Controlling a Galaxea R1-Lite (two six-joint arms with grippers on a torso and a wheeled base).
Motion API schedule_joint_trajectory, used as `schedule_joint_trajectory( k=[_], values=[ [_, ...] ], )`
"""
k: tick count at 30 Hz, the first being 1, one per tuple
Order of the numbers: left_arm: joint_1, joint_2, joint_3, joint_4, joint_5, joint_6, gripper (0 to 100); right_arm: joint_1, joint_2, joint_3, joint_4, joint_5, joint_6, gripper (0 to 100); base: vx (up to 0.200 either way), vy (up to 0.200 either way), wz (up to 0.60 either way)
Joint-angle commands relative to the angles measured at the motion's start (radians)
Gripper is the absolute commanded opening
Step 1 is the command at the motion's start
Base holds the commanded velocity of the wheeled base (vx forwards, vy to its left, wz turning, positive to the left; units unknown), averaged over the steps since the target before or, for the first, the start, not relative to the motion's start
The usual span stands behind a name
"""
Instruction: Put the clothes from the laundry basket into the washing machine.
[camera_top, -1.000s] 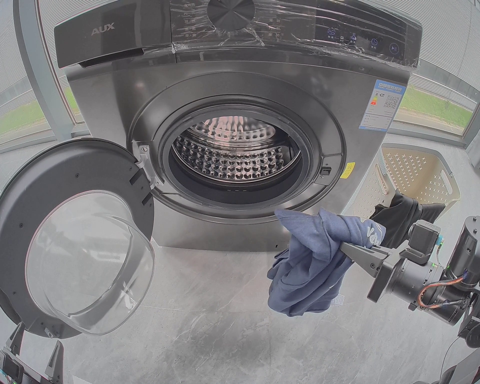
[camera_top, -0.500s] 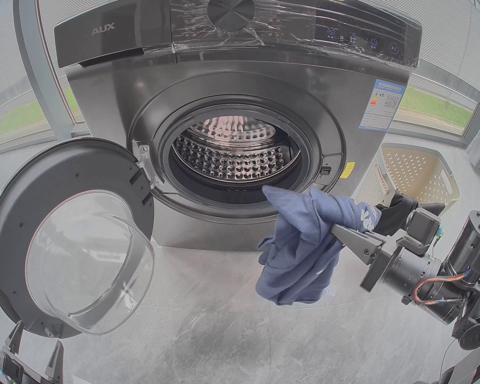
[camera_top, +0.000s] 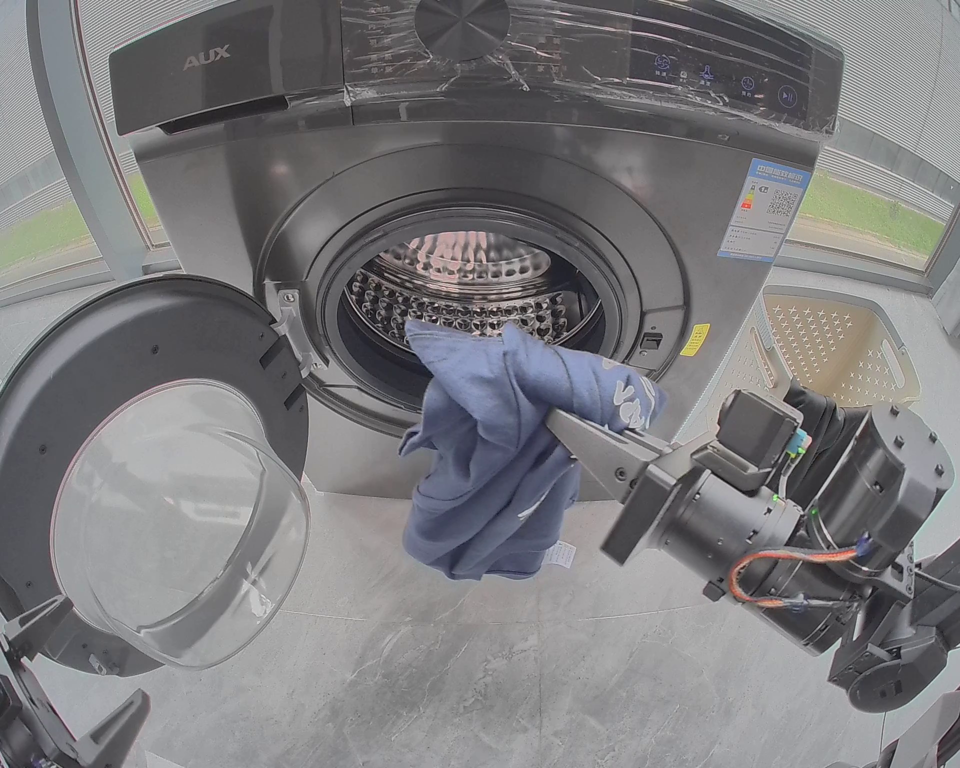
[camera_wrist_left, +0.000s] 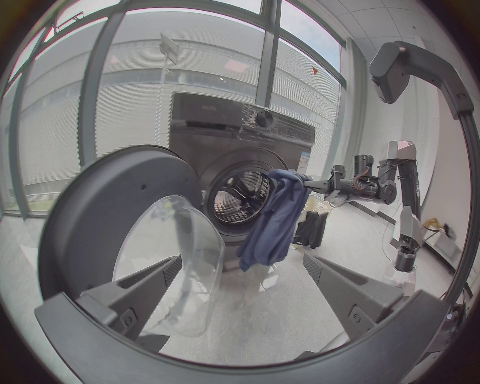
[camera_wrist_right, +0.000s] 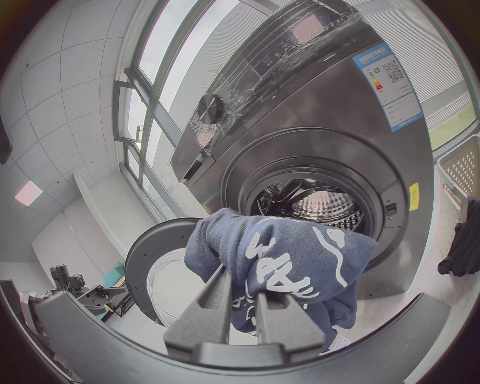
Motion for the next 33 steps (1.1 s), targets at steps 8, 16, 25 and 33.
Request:
schedule_joint_trajectory(
  k=[8, 16, 25, 33],
  values=[
    [-0.224, 0.824, -0.014, -0.549, -0.082, 0.062, 100, -0.005, 0.115, -0.123, -0.043, 0.002, 0.007, 0, 0.0, 0.0, 0.0],
    [-0.37, 0.972, -0.005, -0.649, -0.057, 0.023, 100, -0.029, 0.113, -0.143, -0.034, 0.012, 0.006, 0, 0.0, 0.0, 0.0],
    [-0.492, 1.1, -0.102, -0.667, 0.007, -0.018, 100, -0.02, 0.099, -0.099, -0.051, -0.006, 0.006, 0, 0.0, 0.0, 0.0],
    [-0.485, 1.17, -0.123, -0.667, 0.003, -0.03, 100, -0.034, 0.109, -0.163, -0.034, 0.006, 0.003, 0, 0.0, 0.0, 0.0]
  ],
)
